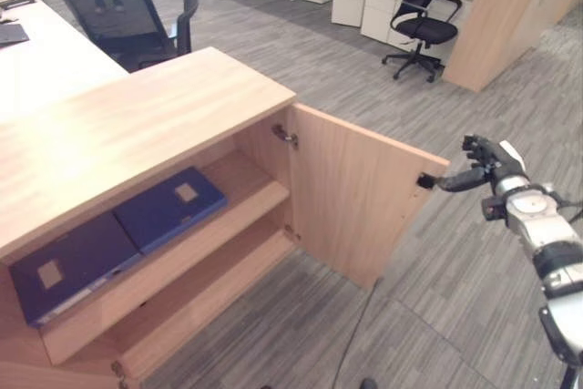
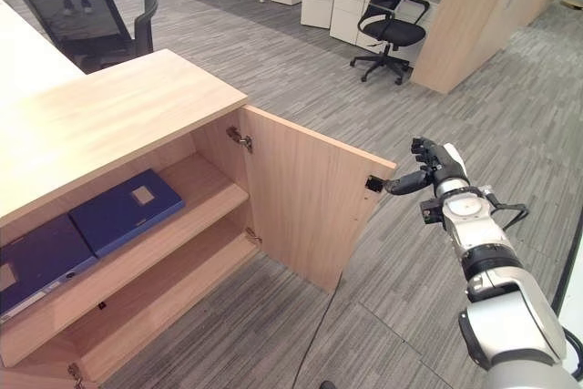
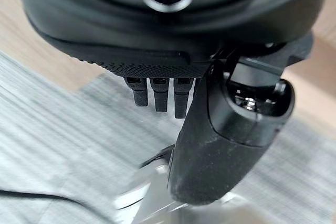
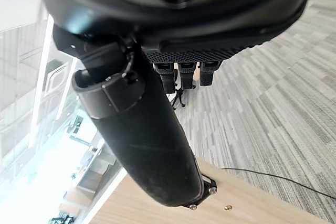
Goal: Put the empty folder in the office cabinet
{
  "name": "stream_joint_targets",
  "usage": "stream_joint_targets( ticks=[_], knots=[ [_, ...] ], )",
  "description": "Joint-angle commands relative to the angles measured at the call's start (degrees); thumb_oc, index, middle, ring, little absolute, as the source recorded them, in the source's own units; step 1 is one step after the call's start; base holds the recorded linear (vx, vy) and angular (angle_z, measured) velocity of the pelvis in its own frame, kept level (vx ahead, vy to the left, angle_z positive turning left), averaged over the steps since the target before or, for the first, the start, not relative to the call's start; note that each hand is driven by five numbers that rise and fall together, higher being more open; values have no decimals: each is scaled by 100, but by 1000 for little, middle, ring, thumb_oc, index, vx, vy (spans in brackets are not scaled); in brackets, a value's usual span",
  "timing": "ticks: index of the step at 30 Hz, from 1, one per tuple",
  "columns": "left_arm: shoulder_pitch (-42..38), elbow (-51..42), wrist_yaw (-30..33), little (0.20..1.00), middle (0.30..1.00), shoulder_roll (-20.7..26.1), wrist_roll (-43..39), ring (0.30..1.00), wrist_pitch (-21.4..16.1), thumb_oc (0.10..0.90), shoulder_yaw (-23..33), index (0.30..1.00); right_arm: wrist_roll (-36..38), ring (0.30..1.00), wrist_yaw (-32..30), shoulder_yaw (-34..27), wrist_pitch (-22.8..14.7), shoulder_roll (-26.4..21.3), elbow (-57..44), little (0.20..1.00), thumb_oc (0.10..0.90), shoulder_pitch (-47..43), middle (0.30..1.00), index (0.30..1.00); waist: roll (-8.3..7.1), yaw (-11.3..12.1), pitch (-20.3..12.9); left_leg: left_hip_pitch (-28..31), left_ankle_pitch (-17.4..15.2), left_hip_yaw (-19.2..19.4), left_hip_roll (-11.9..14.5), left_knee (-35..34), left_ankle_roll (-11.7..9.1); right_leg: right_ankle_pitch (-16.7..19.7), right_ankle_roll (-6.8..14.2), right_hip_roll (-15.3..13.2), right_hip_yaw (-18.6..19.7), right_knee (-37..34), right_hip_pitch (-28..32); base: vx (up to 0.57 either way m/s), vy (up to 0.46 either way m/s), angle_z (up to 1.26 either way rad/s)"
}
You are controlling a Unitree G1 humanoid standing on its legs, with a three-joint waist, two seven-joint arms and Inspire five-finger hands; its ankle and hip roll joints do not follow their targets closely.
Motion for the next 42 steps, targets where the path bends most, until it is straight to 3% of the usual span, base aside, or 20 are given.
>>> stream_joint_targets(
  ticks=[1, 7, 17, 21, 24, 26, 29, 32, 34, 39, 42],
  knots=[
    [2, 188, -183, 900, 900, 77, -23, 900, -25, 800, -208, 900, 485, 900, 68, 263, -466, 369, -175, 900, 800, -1046, 900, 900, -248, 141, -22, 175, -507, -124, -62, -38, -136, -308, 148, 185, 427, 19, -218, 0, 0, 0],
    [51, -39, -345, 900, 900, -17, -37, 900, 7, 800, -208, 900, 775, 900, 641, 735, -357, 756, -1239, 900, 800, -415, 900, 900, -232, 133, 13, 152, -479, -124, -72, -38, -156, -366, 112, 233, 438, 19, -208, -8, 4, 0],
    [62, -151, -504, 900, 900, -95, 159, 900, -4, 800, -112, 900, 867, 900, 1804, 1971, -69, 709, -2880, 900, 800, 447, 900, 900, -240, 56, 22, 183, -485, -54, -66, -38, -183, -404, 106, 248, 482, 19, -201, -13, 6, -5],
    [-37, -221, -494, 900, 900, -125, 323, 900, -56, 800, -51, 900, 1635, 900, 2283, 2211, -30, 653, -4278, 900, 800, 868, 900, 900, -234, 28, 23, 206, -490, -22, -43, -38, -190, -407, 111, 234, 499, 19, -205, -13, 6, -14],
    [-101, -267, -457, 900, 900, -120, 481, 900, -92, 800, 15, 900, 2493, 900, 2798, 2640, 367, 1096, -5399, 900, 800, 1545, 900, 900, -227, 52, 27, 221, -501, -22, -30, -38, -188, -404, 108, 215, 474, 19, -189, 0, 0, 0],
    [-135, -286, -394, 900, 900, -119, 514, 900, -109, 800, 13, 900, 2896, 900, 2783, 2635, 484, 1491, -5436, 900, 800, 1993, 900, 900, -227, 63, 17, 230, -510, -43, -29, -38, -183, -395, 100, 200, 460, 19, -180, -1, -2, 8],
    [-268, -148, -91, 900, 900, -208, 503, 900, -116, 800, 26, 900, 3795, 900, 2483, 2485, 520, 2750, -4797, 900, 800, 3160, 900, 900, -231, 58, -17, 264, -512, -93, -21, -36, -183, -405, 67, 188, 418, 19, -116, 12, -10, 35],
    [-304, -137, 85, 900, 900, -228, 292, 900, -134, 800, 15, 900, 4382, 900, 2324, 2431, 362, 3059, -4597, 900, 800, 3472, 900, 900, -296, 99, -67, 299, -521, -200, 41, -3, -224, -485, 25, 233, 369, 19, -9, 30, -65, 17],
    [-357, -214, 202, 900, 900, -180, 184, 900, -155, 800, 29, 900, 4446, 900, 2303, 2433, 321, 3066, -4423, 900, 800, 3531, 900, 900, -334, 162, -64, 309, -518, -295, 90, 27, -259, -540, 7, 252, 292, 34, 63, 60, -120, 16],
    [-312, -192, 133, 900, 900, -103, -405, 900, -195, 800, 327, 900, 3877, 900, 2178, 2019, -93, 2578, -4210, 900, 800, 3441, 900, 900, -442, 536, 78, 161, -617, -692, 301, 573, -375, -714, -83, 298, -111, 137, 335, 39, -148, 42],
    [-219, -228, -56, 900, 900, -116, -796, 900, -186, 800, 518, 900, 3533, 900, 2082, 1842, -62, 2316, -4183, 900, 800, 3619, 900, 900, -433, 670, 203, 81, -595, -883, 369, 692, -424, -791, -117, 300, -284, 218, 397, 7, -120, 41]
  ],
)
